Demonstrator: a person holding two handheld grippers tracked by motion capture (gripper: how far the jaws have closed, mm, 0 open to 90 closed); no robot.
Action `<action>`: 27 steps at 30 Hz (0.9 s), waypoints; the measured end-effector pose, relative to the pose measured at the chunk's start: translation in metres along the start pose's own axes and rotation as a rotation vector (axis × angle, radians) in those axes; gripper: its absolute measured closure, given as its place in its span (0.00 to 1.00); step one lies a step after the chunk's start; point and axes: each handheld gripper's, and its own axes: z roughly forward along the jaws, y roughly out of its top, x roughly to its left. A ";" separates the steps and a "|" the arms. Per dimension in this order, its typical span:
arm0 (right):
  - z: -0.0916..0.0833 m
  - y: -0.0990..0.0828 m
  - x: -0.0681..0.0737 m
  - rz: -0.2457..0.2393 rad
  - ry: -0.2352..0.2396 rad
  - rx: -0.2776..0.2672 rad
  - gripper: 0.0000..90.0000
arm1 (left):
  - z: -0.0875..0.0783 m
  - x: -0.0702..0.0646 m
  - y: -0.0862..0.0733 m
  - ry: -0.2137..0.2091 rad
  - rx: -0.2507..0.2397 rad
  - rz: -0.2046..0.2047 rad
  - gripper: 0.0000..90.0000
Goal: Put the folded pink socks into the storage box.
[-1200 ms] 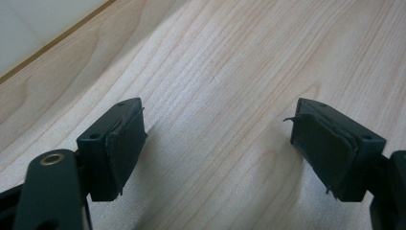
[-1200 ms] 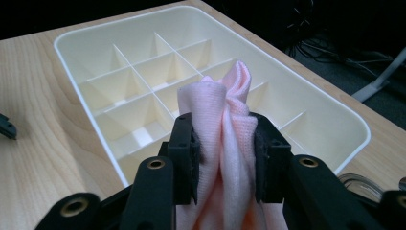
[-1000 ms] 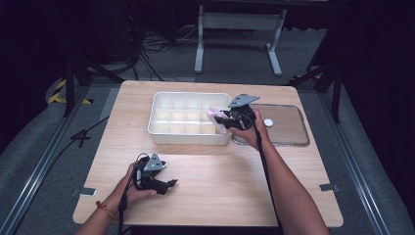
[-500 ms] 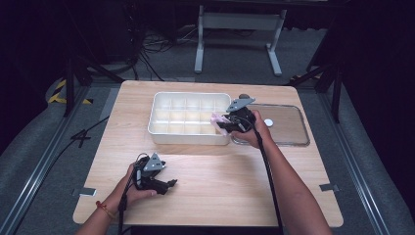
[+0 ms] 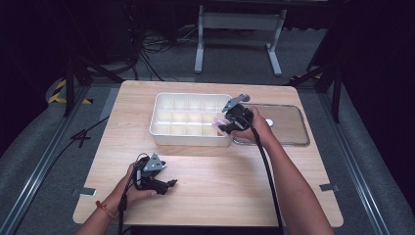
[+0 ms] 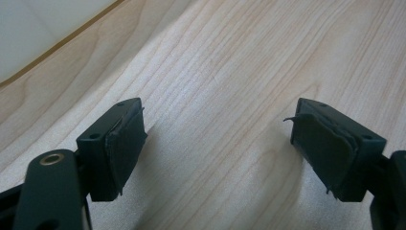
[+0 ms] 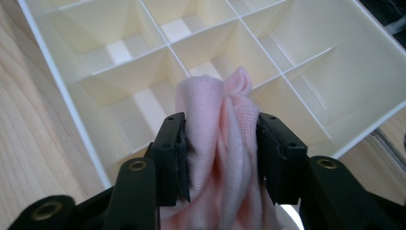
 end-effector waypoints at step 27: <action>0.018 0.007 -0.003 -0.033 0.103 0.231 0.77 | 0.000 0.000 0.000 -0.002 0.002 0.002 0.21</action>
